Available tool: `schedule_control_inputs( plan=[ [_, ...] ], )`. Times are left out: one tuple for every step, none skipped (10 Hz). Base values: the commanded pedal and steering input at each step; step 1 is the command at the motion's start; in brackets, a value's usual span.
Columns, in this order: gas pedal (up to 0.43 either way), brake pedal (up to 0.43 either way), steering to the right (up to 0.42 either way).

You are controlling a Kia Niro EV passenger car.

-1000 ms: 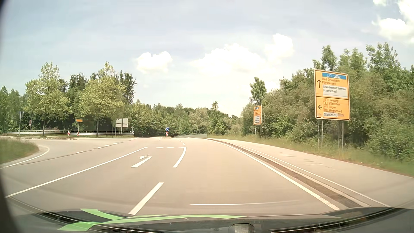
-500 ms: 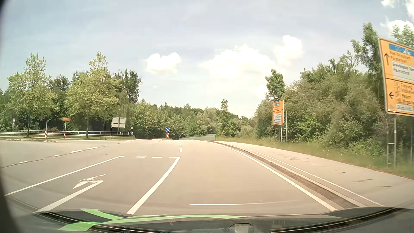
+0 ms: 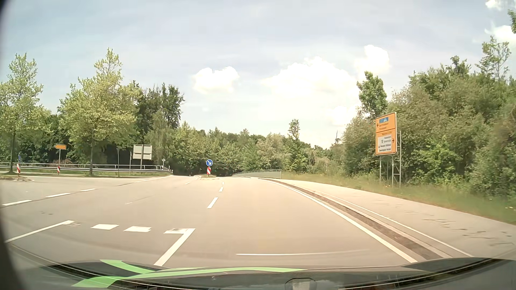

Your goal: Follow the waypoints while adhering to traffic rules and regulations

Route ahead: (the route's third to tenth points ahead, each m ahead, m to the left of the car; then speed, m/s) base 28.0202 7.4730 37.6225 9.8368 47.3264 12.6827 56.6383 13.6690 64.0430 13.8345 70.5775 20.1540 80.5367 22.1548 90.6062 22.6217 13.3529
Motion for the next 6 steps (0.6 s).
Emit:
schedule_control_inputs(
  plan=[
    [0.098, 0.000, -0.030],
    [0.098, 0.000, -0.030],
    [0.098, 0.000, -0.030],
    [0.098, 0.000, -0.031],
    [0.087, 0.000, -0.033],
    [0.087, 0.000, -0.036]
  ],
)
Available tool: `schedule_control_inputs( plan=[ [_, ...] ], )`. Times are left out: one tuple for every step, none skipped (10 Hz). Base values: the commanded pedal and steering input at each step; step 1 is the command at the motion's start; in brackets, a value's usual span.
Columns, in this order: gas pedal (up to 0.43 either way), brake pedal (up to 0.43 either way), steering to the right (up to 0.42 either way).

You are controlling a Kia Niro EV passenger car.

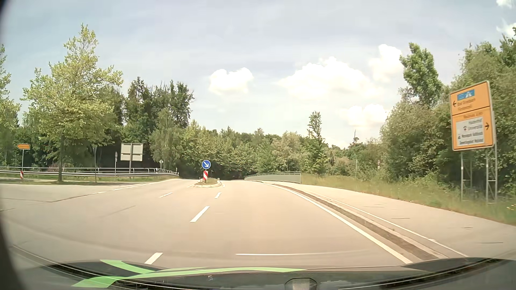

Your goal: Follow the waypoints while adhering to traffic rules and regulations

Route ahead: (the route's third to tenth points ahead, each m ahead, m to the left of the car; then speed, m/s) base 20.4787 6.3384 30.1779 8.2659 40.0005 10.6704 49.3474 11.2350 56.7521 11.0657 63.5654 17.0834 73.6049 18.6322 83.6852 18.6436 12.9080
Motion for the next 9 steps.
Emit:
schedule_control_inputs(
  plan=[
    [0.087, 0.000, -0.036],
    [0.087, 0.000, -0.036],
    [0.079, 0.000, -0.036],
    [0.079, 0.000, -0.036],
    [0.079, 0.000, -0.036],
    [0.079, 0.000, -0.036],
    [0.067, 0.000, -0.036],
    [0.067, 0.000, -0.036],
    [0.067, 0.000, -0.036]
  ],
)
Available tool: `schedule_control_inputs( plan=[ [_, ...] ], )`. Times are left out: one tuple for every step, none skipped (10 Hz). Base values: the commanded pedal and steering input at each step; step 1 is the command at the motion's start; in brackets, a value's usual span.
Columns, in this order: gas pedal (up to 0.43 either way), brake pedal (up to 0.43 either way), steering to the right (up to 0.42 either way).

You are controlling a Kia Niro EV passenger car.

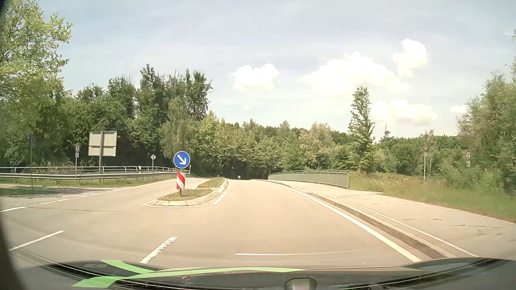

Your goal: Follow the waypoints while adhering to traffic rules and regulations

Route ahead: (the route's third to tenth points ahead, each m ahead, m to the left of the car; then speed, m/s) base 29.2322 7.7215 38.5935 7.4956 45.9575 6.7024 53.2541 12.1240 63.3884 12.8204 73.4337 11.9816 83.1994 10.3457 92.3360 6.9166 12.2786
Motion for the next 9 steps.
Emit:
schedule_control_inputs(
  plan=[
    [0.067, 0.000, -0.035],
    [0.067, 0.000, -0.032],
    [0.059, 0.000, -0.031],
    [0.059, 0.000, -0.030],
    [0.059, 0.000, -0.030],
    [0.059, 0.000, -0.030],
    [0.059, 0.000, -0.029],
    [0.059, 0.000, -0.028],
    [0.059, 0.000, -0.027]
  ],
)
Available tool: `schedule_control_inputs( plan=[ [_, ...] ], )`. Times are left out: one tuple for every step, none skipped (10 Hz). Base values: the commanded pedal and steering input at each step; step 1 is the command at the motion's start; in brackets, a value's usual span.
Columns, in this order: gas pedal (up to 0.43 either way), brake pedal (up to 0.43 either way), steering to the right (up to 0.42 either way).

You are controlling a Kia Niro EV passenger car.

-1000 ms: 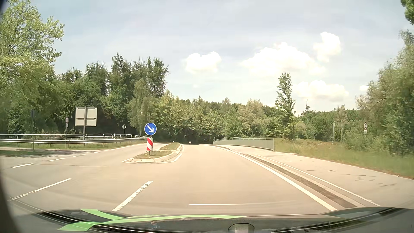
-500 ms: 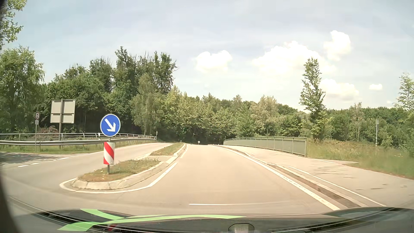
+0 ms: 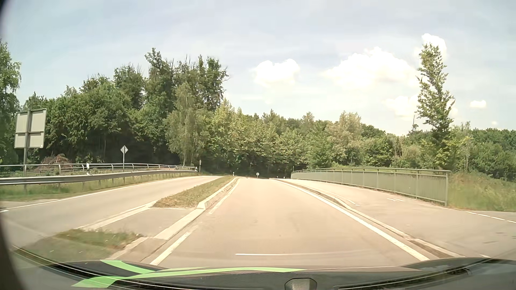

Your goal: Follow the waypoints while adhering to traffic rules and regulations

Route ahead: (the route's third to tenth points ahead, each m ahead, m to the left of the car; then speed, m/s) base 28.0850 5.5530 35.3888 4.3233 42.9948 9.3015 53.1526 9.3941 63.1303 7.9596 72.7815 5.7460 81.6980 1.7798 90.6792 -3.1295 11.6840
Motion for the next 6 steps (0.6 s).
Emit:
schedule_control_inputs(
  plan=[
    [0.059, 0.000, -0.026],
    [0.059, 0.000, -0.025],
    [0.059, 0.000, -0.023],
    [0.047, 0.000, -0.023],
    [0.047, 0.000, -0.023],
    [0.047, 0.000, -0.022]
  ],
)
